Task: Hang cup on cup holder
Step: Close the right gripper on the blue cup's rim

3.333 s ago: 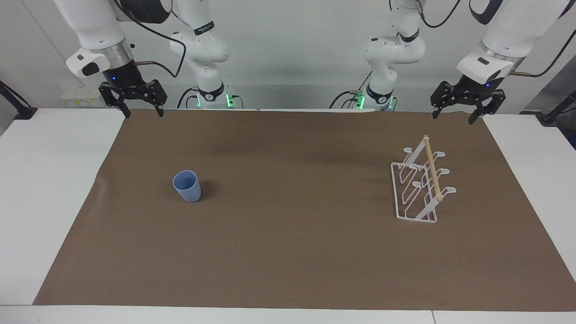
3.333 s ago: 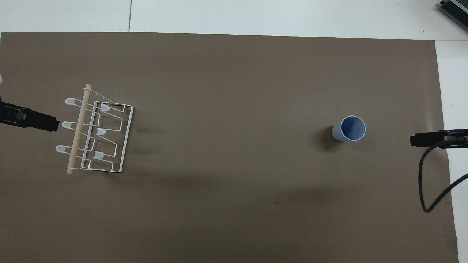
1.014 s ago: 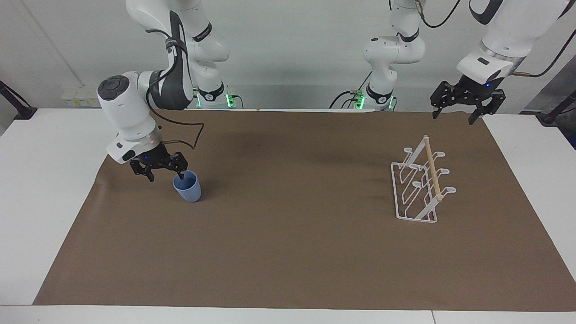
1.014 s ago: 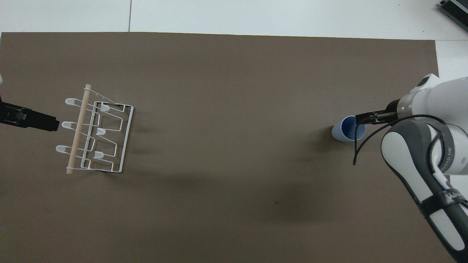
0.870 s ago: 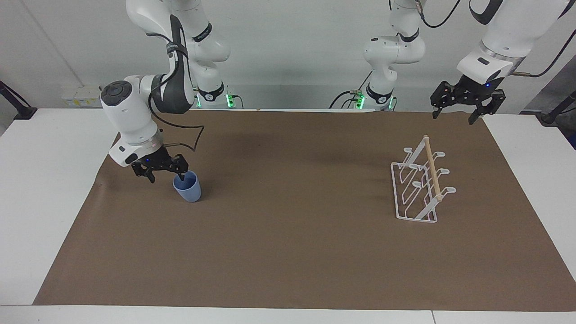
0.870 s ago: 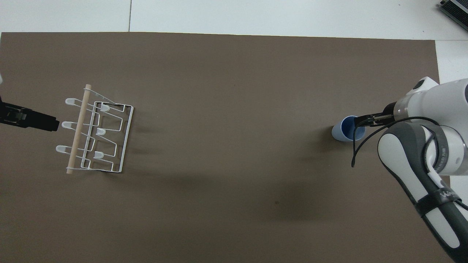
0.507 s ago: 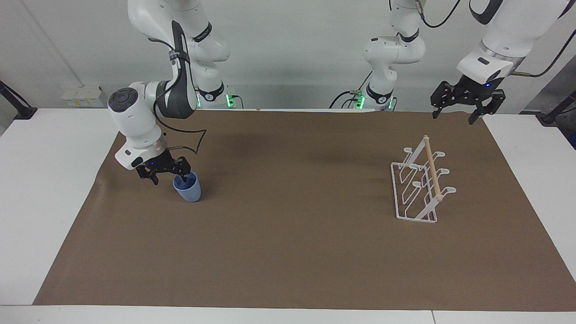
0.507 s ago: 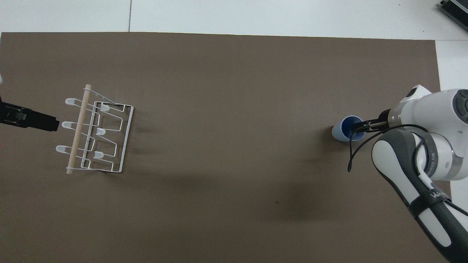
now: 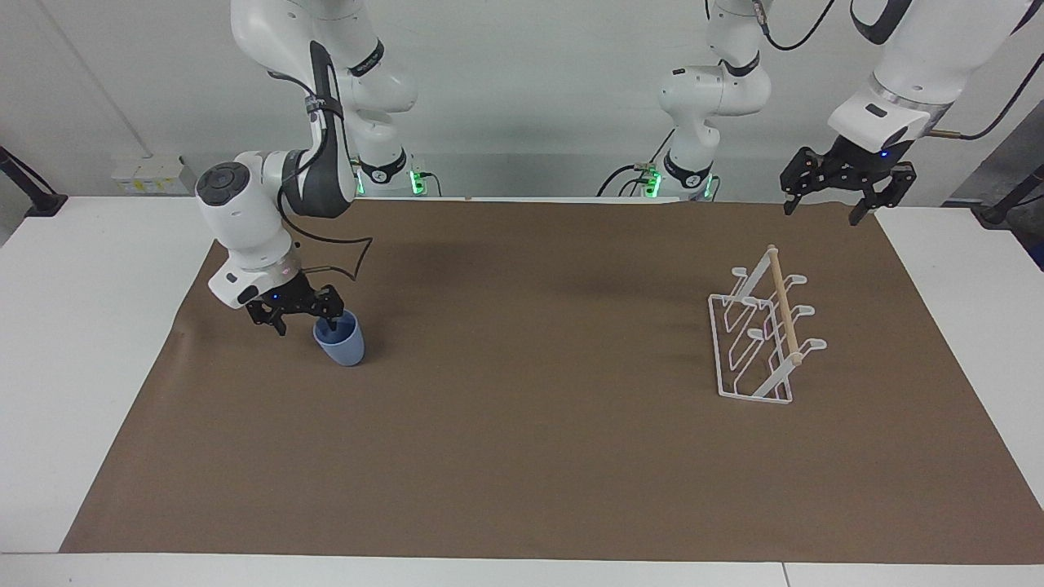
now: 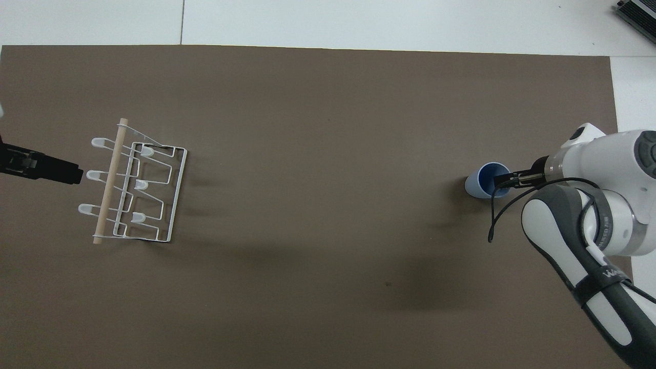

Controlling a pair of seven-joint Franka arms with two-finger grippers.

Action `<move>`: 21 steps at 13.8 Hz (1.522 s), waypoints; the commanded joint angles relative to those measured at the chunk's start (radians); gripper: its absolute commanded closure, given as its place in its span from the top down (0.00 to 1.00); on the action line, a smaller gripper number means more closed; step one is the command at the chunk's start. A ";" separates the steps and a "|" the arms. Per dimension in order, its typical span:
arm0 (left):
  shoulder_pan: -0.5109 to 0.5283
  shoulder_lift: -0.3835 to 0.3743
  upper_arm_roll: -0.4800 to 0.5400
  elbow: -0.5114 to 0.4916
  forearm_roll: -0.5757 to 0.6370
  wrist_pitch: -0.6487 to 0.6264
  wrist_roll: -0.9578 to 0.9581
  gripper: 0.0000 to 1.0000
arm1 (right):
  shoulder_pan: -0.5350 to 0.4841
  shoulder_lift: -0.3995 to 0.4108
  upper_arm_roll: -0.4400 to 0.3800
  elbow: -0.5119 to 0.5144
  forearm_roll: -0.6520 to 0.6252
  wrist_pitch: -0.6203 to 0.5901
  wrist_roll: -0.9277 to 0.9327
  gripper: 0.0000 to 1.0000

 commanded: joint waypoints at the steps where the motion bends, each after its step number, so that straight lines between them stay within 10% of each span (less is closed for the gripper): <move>1: 0.003 -0.025 0.003 -0.026 -0.010 -0.004 0.004 1.00 | -0.009 -0.010 0.010 -0.017 -0.012 0.015 -0.016 0.83; 15: 0.003 -0.025 0.003 -0.026 -0.010 -0.004 0.004 1.00 | 0.024 -0.017 0.011 -0.025 -0.010 -0.011 0.018 0.10; 21: 0.003 -0.027 0.003 -0.026 -0.010 -0.004 0.004 1.00 | 0.024 -0.016 0.011 -0.020 -0.010 -0.020 0.018 0.00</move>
